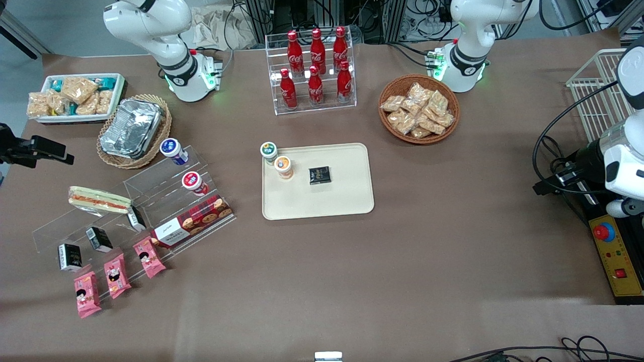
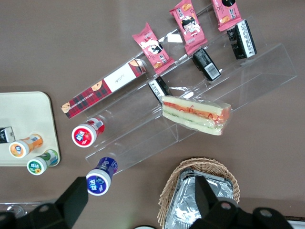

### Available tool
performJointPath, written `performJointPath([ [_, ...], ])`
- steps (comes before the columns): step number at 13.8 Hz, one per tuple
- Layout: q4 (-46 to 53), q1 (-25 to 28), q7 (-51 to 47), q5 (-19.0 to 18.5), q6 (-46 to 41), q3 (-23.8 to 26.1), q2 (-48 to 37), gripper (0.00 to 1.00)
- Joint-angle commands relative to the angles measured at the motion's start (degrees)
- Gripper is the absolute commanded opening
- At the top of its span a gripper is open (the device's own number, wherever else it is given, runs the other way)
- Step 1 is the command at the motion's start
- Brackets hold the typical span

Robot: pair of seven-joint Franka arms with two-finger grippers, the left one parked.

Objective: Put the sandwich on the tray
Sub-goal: 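Move the right gripper down toward the wrapped sandwich on the acrylic stand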

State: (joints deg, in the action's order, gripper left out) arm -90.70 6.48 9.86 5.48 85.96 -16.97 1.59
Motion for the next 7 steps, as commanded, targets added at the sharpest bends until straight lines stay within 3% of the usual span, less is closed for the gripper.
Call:
performJointPath([
  [1, 0.97, 0.98, -0.81, 1.29, 0.26, -0.17, -0.18, 1.00],
  [7, 0.88, 1.51, -0.11, 1.20, 0.44, -0.17, -0.27, 1.00],
])
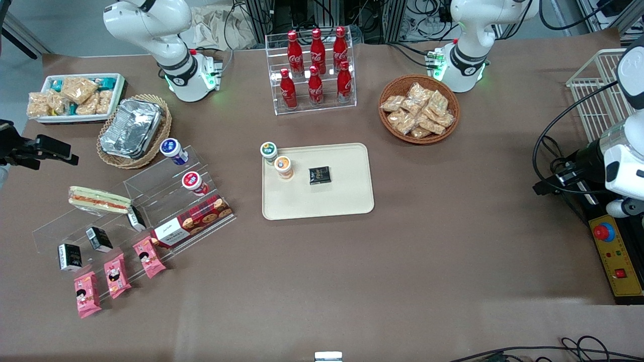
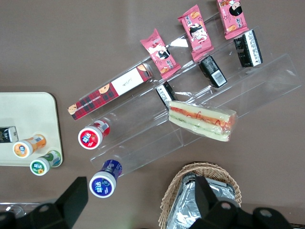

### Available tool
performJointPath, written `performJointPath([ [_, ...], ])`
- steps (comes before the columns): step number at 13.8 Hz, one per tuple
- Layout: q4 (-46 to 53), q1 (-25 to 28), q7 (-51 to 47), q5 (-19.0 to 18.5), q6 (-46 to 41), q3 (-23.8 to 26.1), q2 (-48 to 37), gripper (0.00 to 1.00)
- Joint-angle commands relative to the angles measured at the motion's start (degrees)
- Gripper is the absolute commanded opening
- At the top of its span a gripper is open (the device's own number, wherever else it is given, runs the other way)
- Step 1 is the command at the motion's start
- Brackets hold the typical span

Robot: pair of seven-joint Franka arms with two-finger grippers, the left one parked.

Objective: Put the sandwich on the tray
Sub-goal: 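Move the right gripper down toward the wrapped sandwich on the acrylic stand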

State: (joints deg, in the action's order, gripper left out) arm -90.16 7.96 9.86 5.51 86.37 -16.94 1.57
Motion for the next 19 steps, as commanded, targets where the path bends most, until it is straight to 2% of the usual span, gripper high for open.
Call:
performJointPath([
  [1, 0.25, 0.13, -0.02, 1.17, -0.75, -0.29, -0.43, 1.00],
  [3, 0.25, -0.05, 2.69, 1.00, -1.38, -0.29, -0.43, 1.00],
  [6, -0.19, -0.66, 26.89, 0.55, -1.82, -0.73, -0.08, 1.00],
  [13, -2.02, -2.16, 54.88, -2.43, 0.02, -2.48, 2.99, 1.00],
  [17, -11.07, -4.44, 71.84, -2.43, 10.63, -2.57, 3.87, 1.00],
  [19, -12.23, -5.41, 77.74, -2.43, 15.13, -2.58, 7.02, 1.00],
])
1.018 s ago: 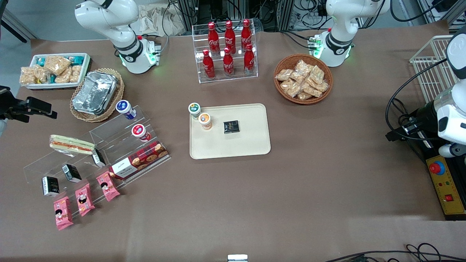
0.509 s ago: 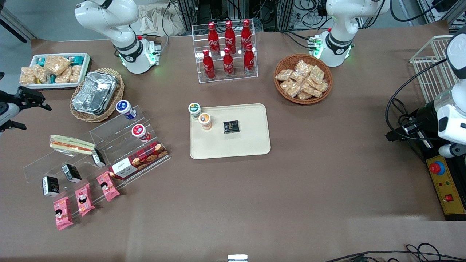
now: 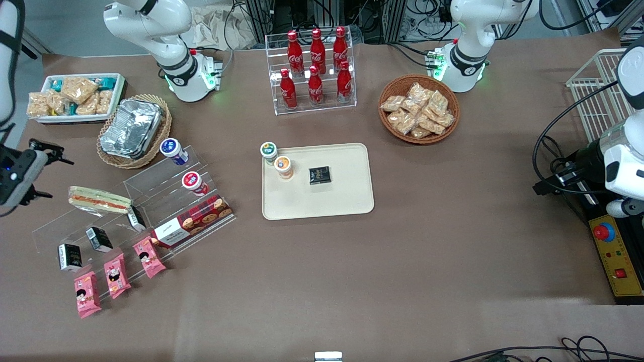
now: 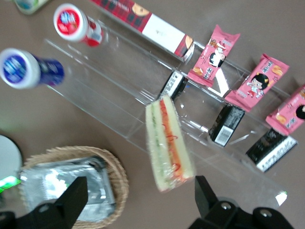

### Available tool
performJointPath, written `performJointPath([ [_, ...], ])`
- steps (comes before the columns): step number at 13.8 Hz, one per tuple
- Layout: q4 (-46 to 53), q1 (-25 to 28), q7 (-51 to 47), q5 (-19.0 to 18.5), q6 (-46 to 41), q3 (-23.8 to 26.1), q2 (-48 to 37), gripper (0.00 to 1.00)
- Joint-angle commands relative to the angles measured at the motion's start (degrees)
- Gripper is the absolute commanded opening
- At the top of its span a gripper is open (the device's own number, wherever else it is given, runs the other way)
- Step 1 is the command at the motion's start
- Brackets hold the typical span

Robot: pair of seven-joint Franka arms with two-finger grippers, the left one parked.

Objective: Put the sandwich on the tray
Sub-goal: 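Move the right gripper down toward the wrapped sandwich on the acrylic stand, then close the right gripper on the wrapped sandwich and lift it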

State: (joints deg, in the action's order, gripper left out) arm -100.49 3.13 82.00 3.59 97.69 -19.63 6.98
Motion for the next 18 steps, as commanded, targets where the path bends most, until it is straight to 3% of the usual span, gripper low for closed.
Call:
performJointPath([
  [1, -1.90, -0.67, 7.28, -0.51, 6.00, 0.11, 3.37, 1.00],
  [9, -3.39, -1.81, 10.81, -0.51, 13.23, 0.11, 10.42, 0.95],
  [10, -4.09, -1.90, 10.81, -0.51, 13.32, 0.11, 10.42, 0.88],
  [11, -4.28, -1.99, 10.81, -0.43, 13.32, 0.20, 10.42, 0.69],
  [13, -4.45, -1.99, 10.81, -0.43, 13.32, 0.20, 10.60, 0.45],
  [15, -4.37, -1.90, 10.81, -0.43, 13.15, 0.20, 10.25, 0.00],
  [18, -3.23, -1.20, 10.99, -0.43, 12.27, 0.29, 7.10, 0.00],
])
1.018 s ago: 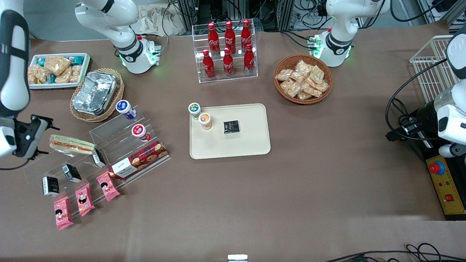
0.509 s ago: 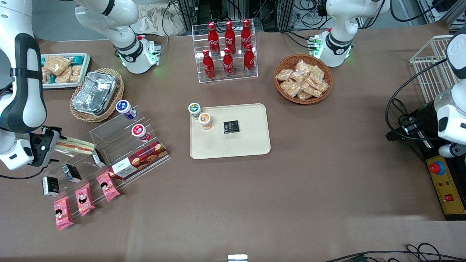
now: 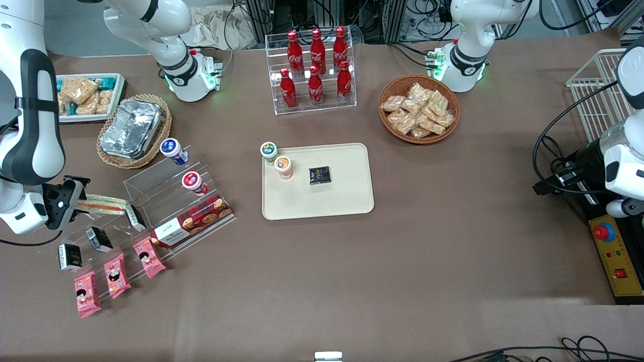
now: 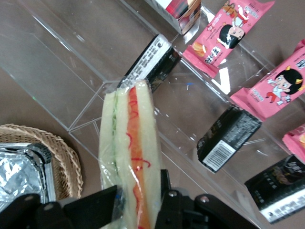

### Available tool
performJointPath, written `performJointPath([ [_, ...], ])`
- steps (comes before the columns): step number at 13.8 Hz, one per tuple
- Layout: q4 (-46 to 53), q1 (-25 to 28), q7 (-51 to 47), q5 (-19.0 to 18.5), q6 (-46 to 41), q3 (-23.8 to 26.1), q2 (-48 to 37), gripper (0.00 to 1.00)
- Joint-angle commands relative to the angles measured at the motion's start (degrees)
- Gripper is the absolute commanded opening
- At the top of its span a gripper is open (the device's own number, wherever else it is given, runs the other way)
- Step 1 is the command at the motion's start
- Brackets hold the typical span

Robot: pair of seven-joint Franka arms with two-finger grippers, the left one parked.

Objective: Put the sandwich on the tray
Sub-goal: 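Close the right gripper on the wrapped sandwich and lift it, then carry the sandwich with the right gripper over to the beige tray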

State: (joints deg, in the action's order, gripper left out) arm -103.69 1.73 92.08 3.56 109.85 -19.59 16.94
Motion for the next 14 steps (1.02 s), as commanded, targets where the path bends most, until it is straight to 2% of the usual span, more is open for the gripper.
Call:
performJointPath([
  [1, 0.85, 0.63, 0.30, -0.40, -0.60, 0.61, -4.45, 0.00],
  [4, 5.06, 3.71, -0.06, -0.40, -4.36, 0.70, -7.27, 0.00],
  [8, 8.60, 12.22, -4.16, -0.31, -12.19, 0.70, -9.82, 0.00],
  [10, 8.60, 18.36, -8.31, -0.05, -13.78, 0.70, -10.26, 0.00],
  [14, 8.51, 32.15, -19.89, 0.57, -11.43, 0.70, -9.30, 0.00],
])
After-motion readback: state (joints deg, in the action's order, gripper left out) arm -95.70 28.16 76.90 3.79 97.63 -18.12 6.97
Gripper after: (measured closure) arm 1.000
